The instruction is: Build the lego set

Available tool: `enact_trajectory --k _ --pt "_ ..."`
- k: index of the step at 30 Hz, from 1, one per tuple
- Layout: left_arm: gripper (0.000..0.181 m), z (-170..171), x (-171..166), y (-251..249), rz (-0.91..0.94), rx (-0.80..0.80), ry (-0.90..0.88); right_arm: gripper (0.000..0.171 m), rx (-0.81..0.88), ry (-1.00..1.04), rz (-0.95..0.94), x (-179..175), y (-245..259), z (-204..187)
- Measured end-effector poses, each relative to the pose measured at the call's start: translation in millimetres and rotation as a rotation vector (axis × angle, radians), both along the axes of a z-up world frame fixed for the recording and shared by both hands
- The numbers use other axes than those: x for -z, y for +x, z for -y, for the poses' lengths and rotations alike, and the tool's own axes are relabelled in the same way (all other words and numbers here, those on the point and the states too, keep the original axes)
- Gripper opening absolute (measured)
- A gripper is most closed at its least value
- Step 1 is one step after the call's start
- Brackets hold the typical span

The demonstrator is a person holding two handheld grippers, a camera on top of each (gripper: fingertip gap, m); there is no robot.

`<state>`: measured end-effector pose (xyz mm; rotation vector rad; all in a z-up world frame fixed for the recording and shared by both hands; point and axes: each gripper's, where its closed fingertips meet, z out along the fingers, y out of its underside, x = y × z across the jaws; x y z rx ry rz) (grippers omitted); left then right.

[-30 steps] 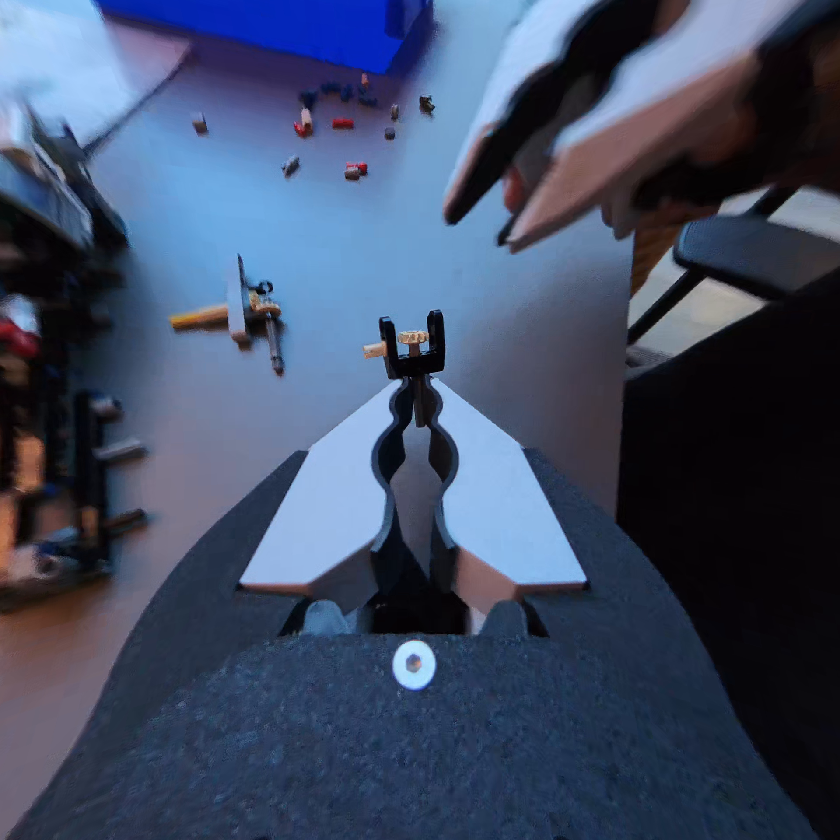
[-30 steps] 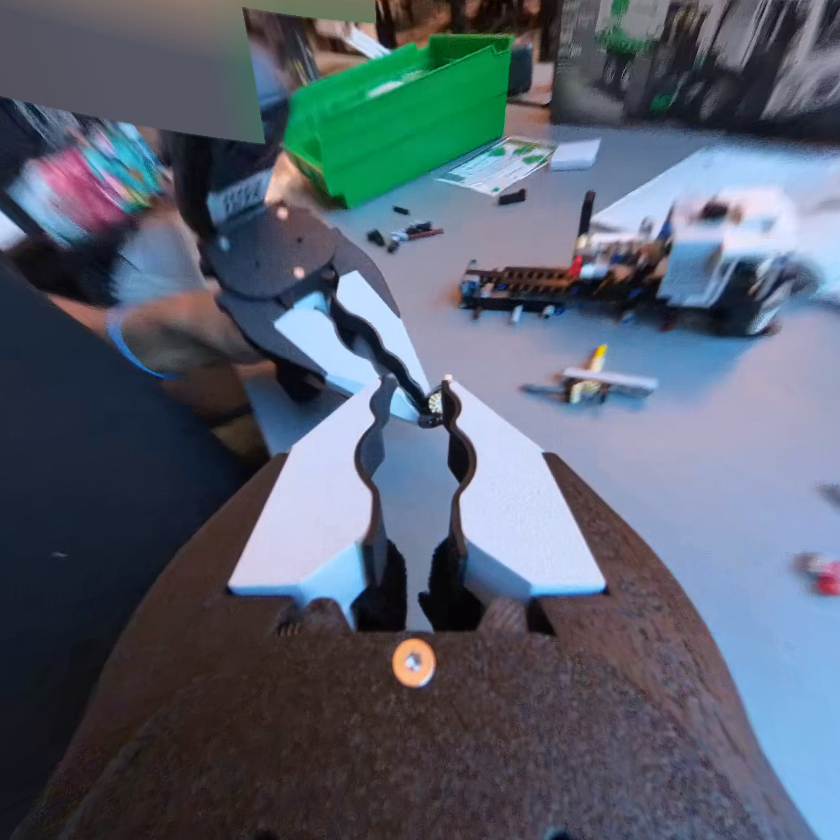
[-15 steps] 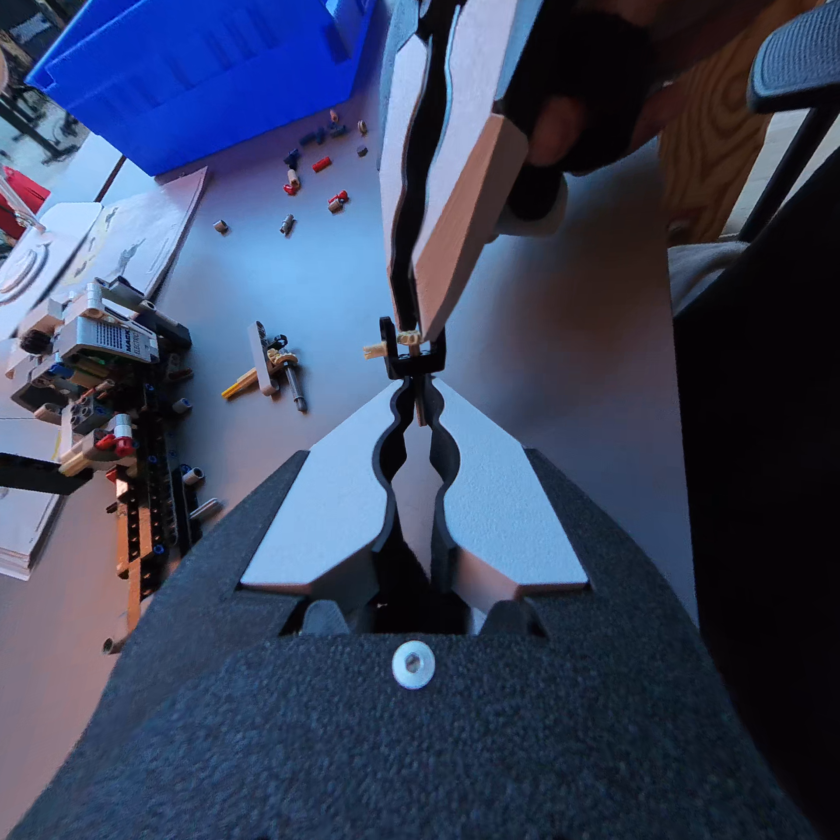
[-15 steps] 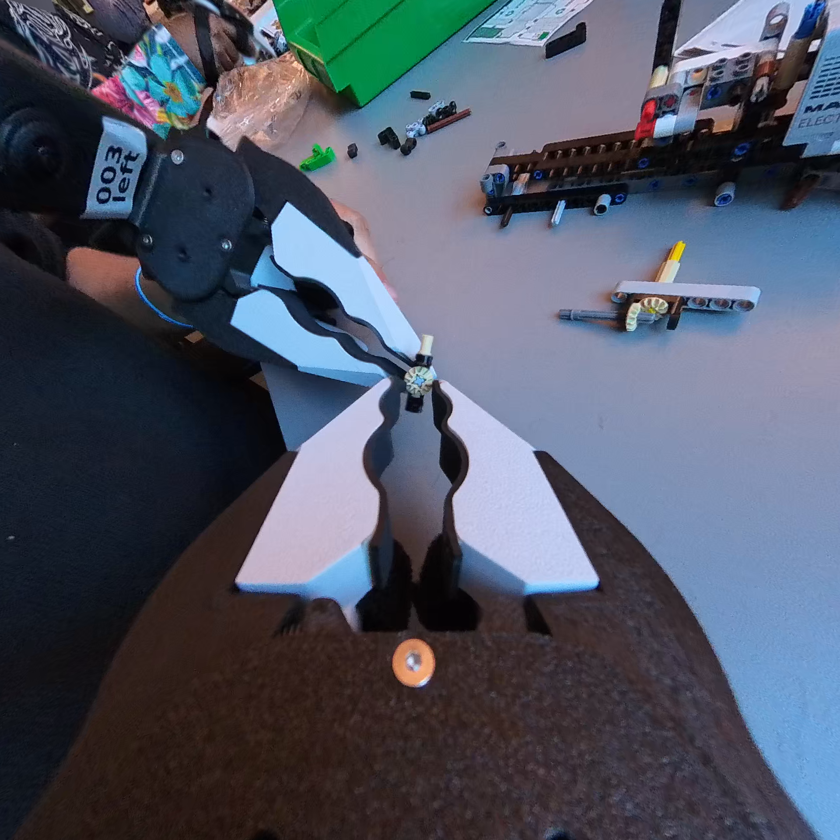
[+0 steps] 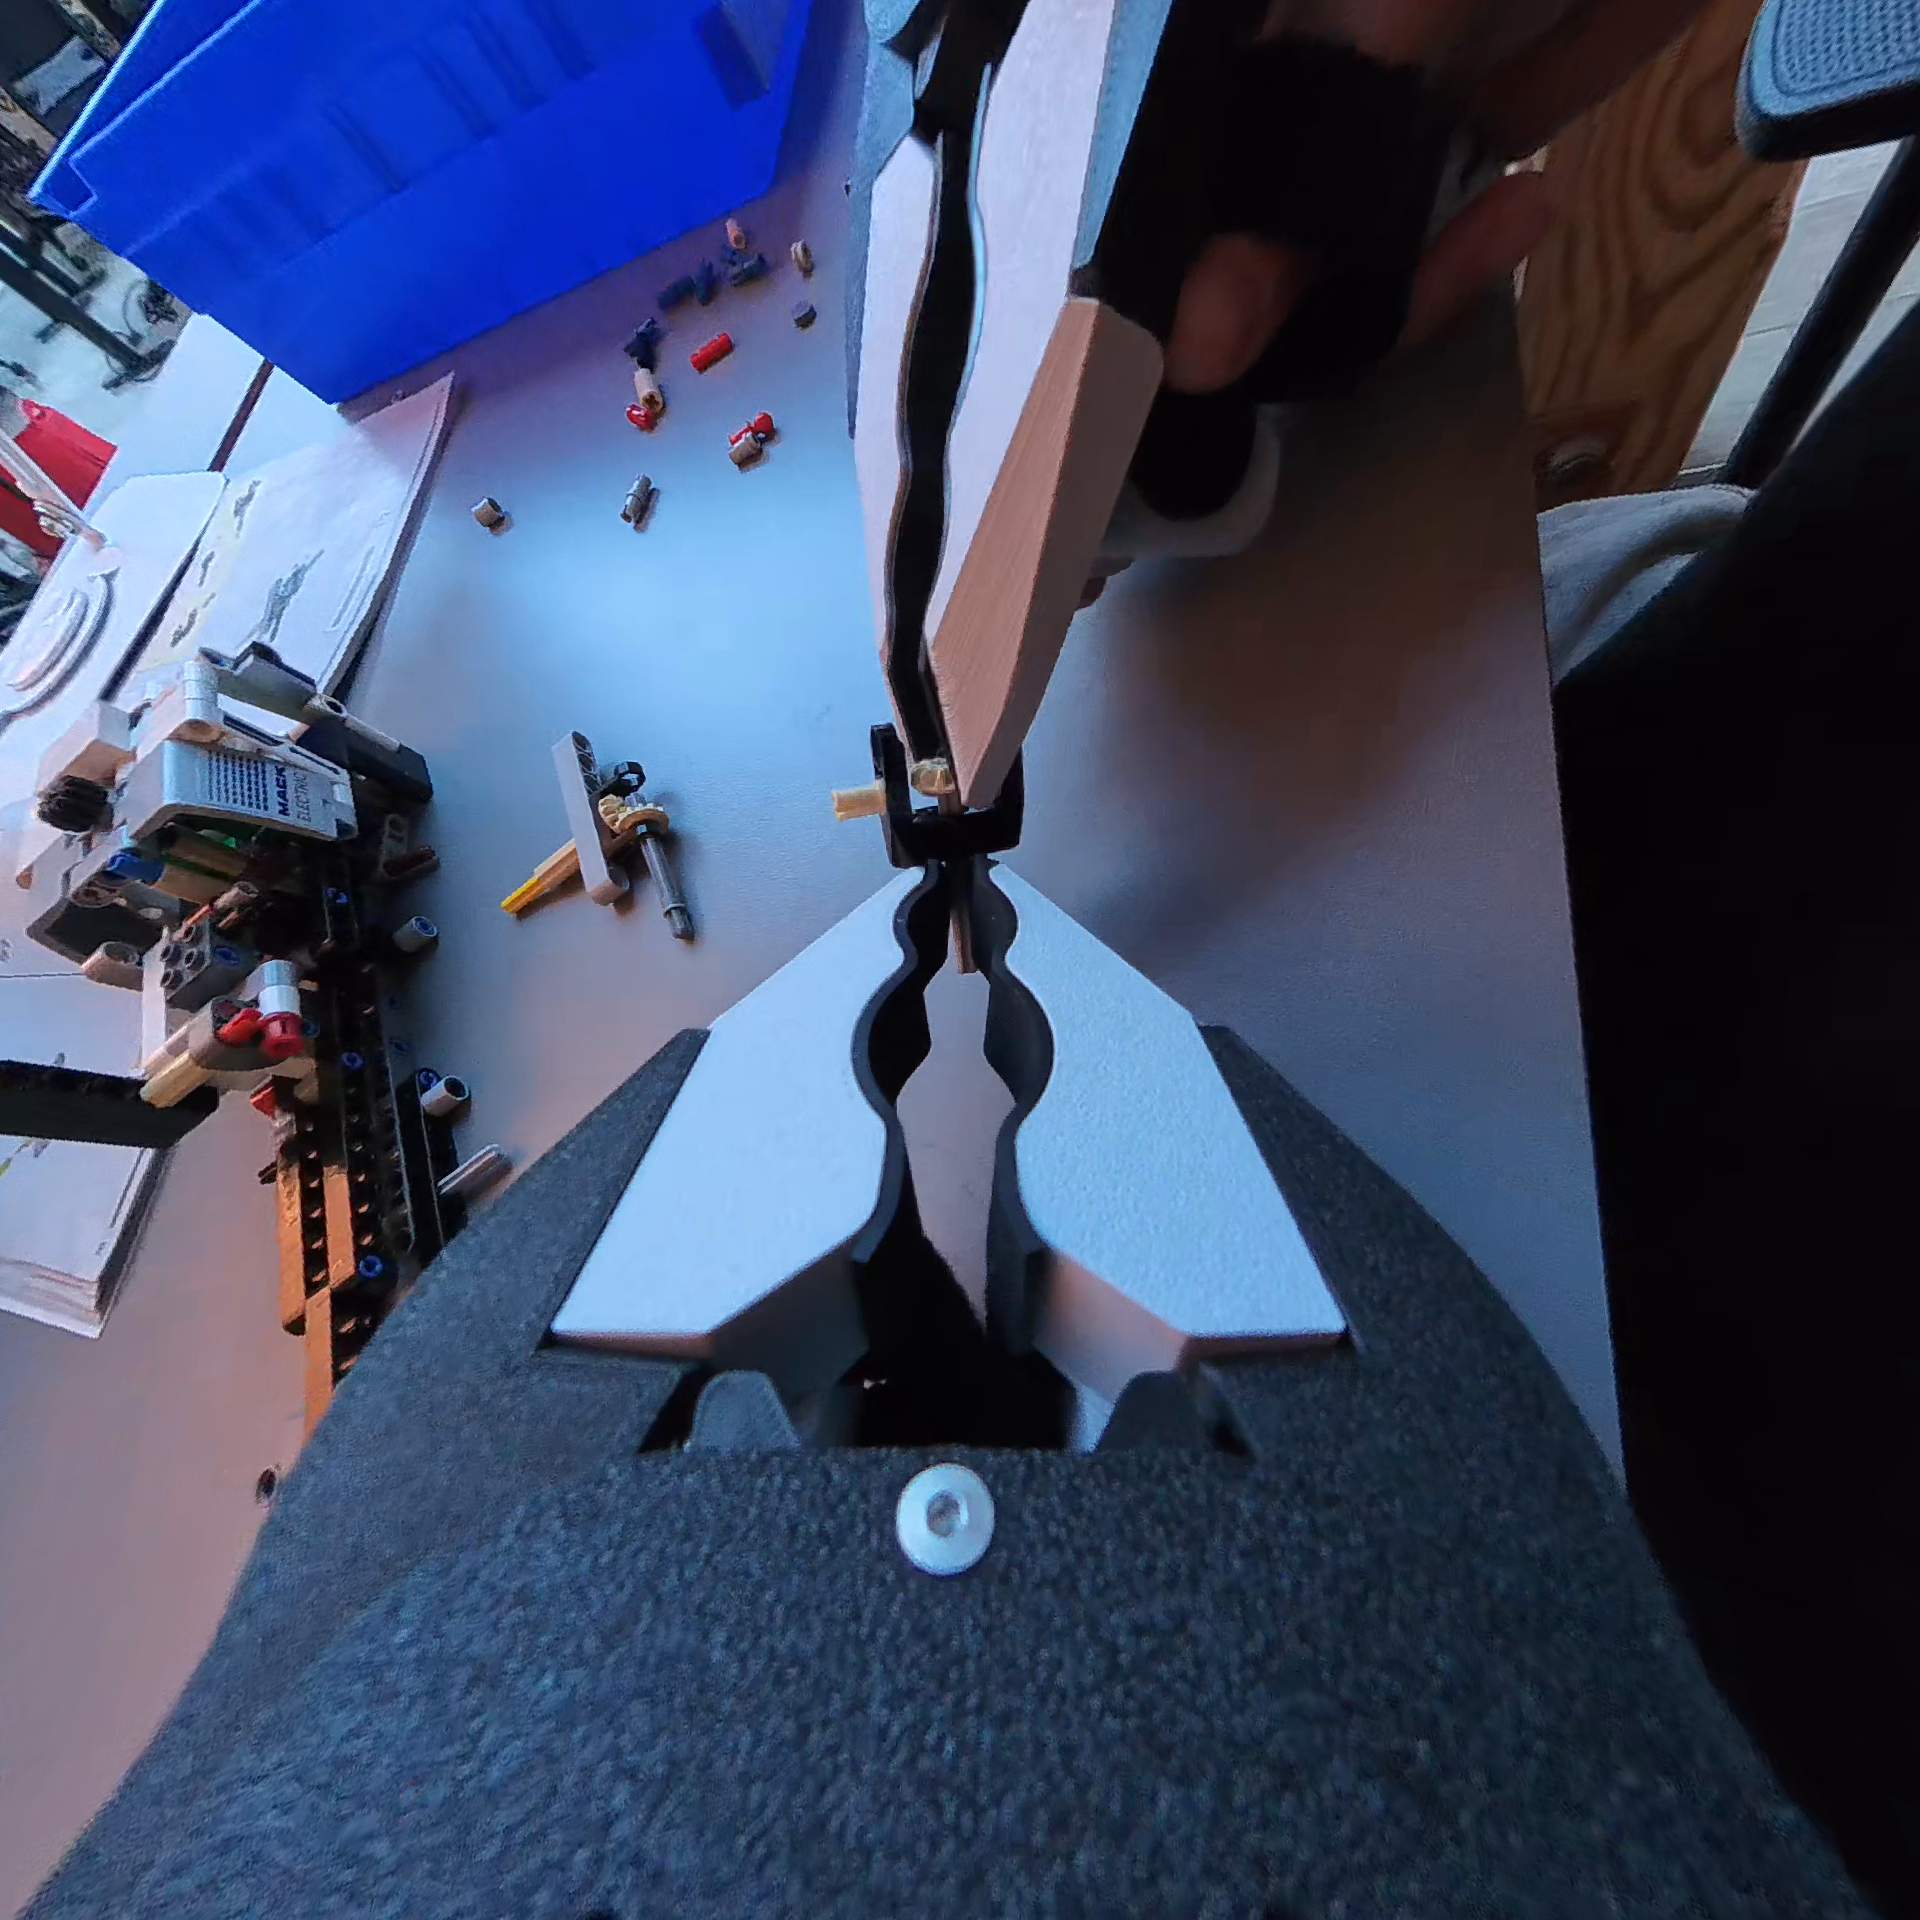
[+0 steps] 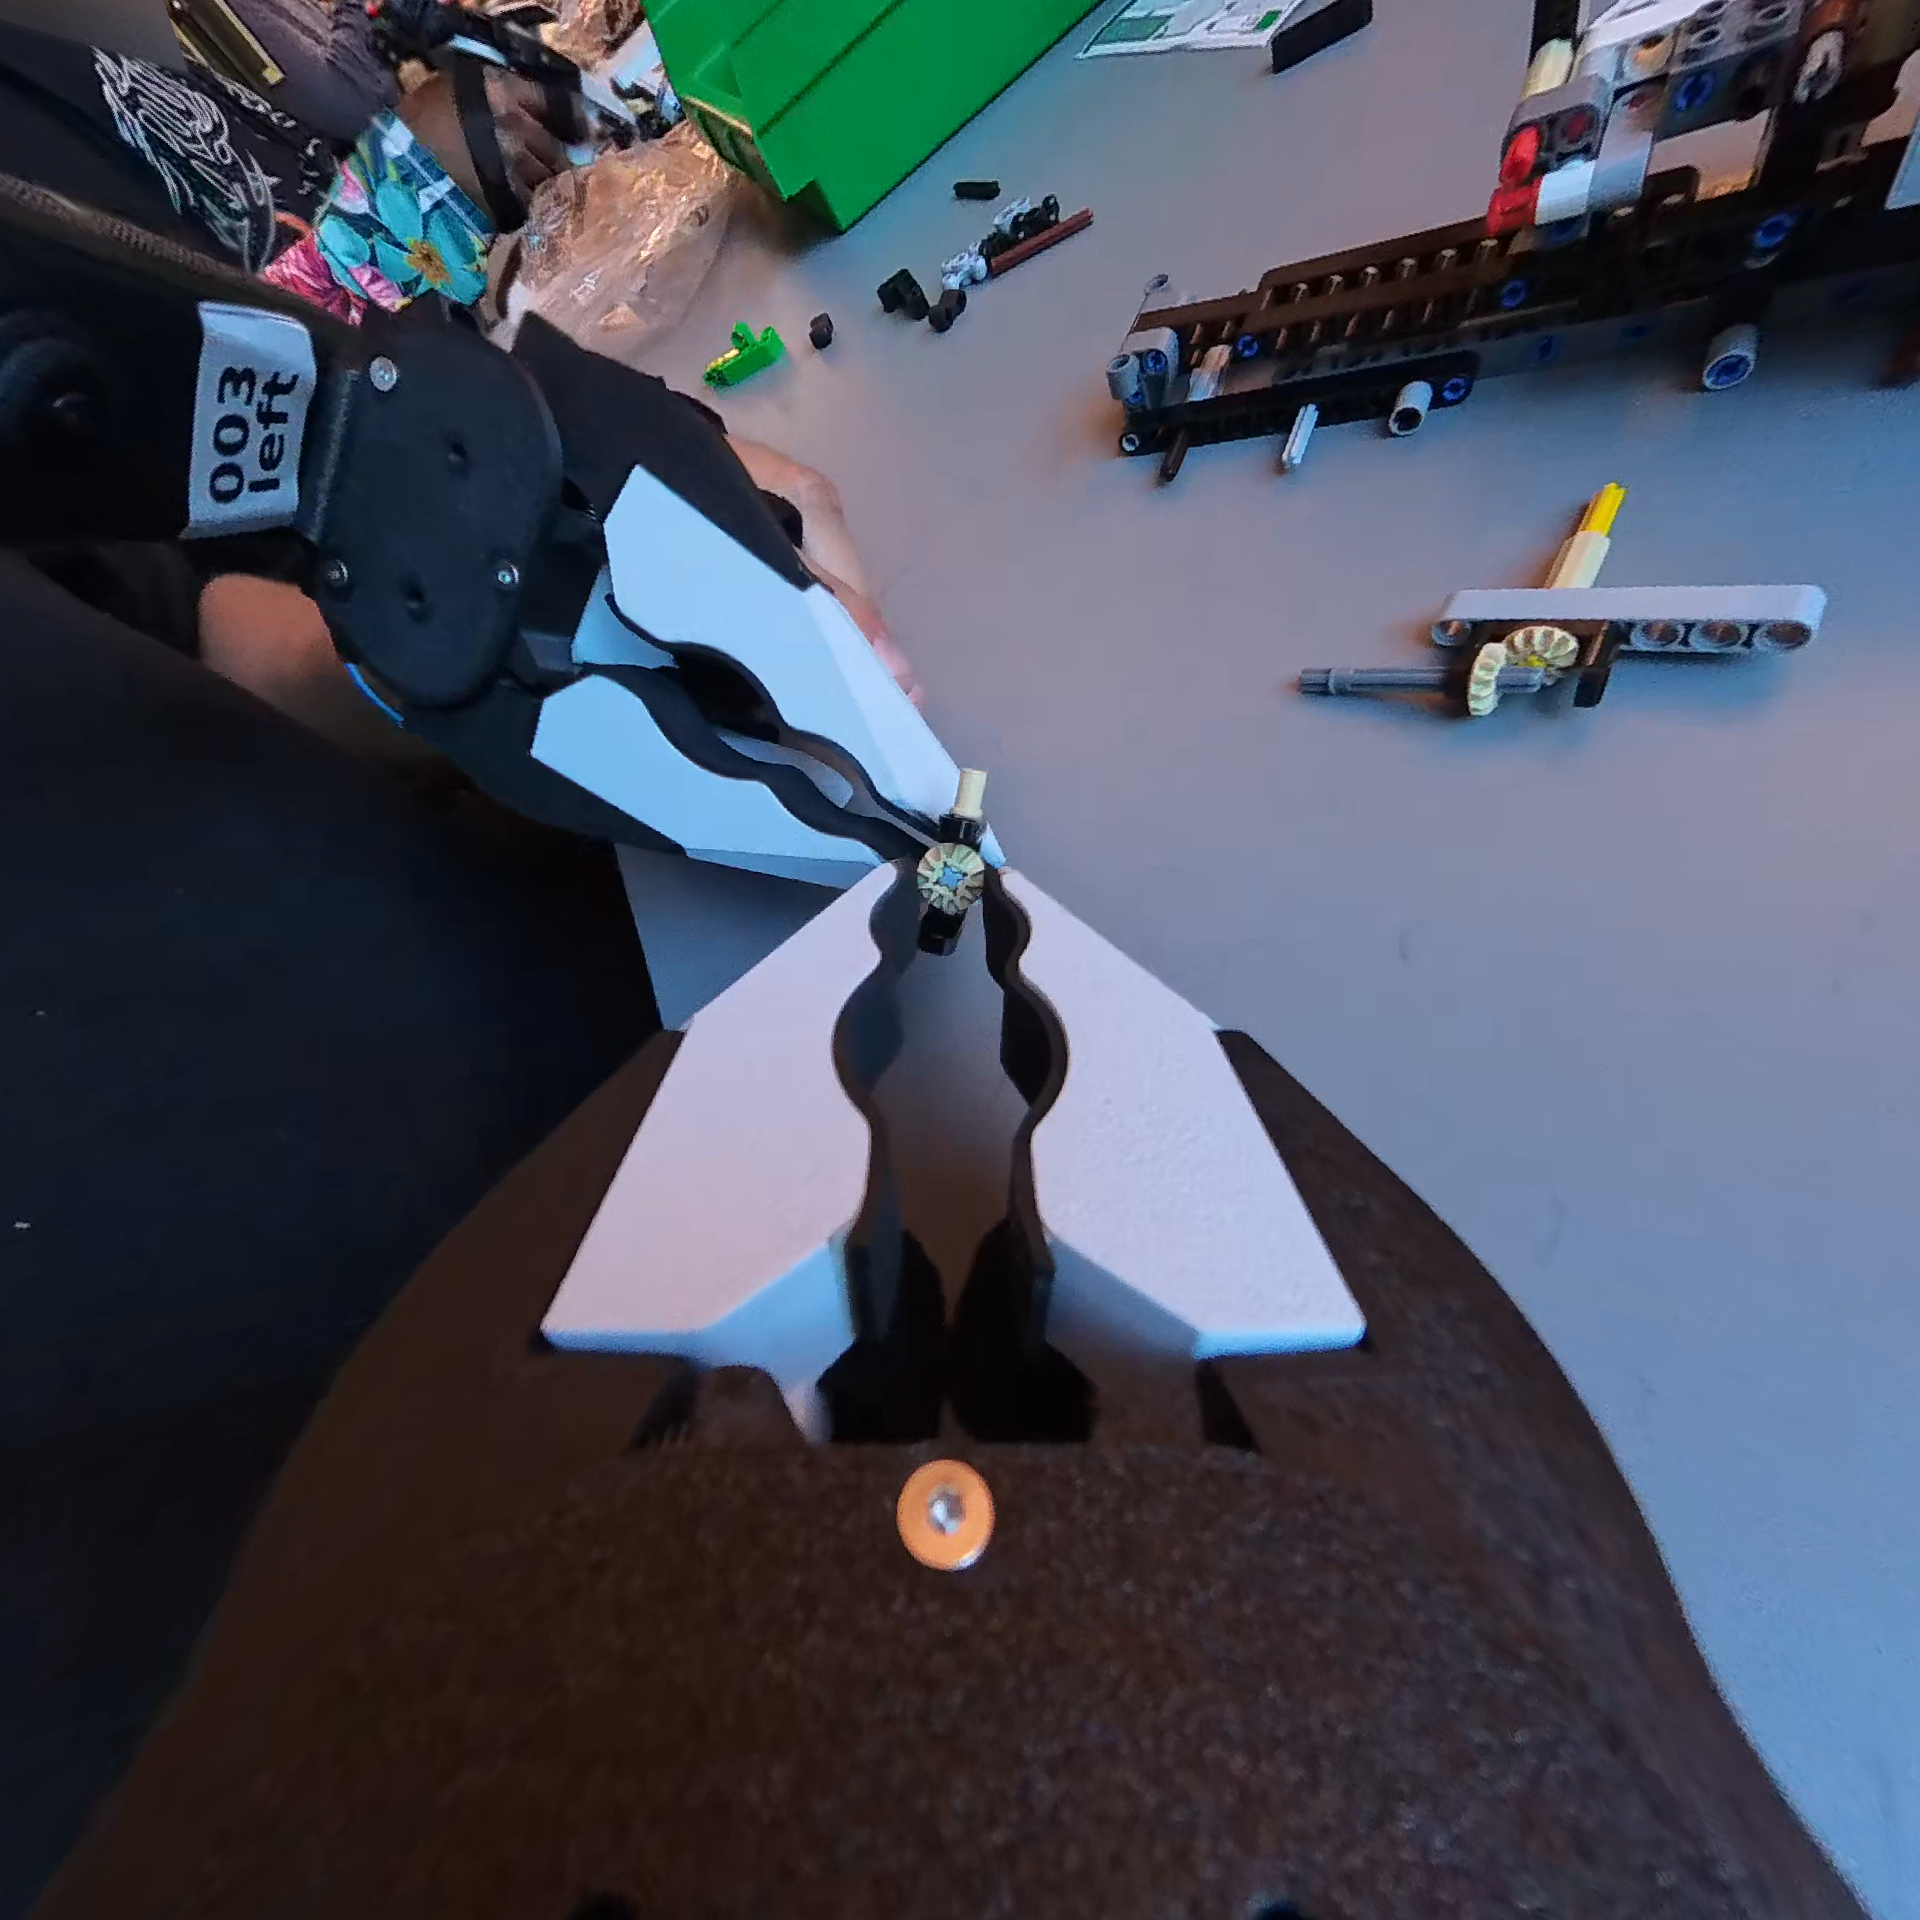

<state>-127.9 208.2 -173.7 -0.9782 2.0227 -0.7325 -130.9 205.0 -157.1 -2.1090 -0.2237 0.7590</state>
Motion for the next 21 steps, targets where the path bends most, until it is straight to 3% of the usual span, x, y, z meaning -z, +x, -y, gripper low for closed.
enact_trajectory --k 21 --pt "0.0 6.2 -2.6 -1.9 0.047 0.023 0.067 0.011 -0.039 -0.048 -0.061 4.3 -5.8 4.3"
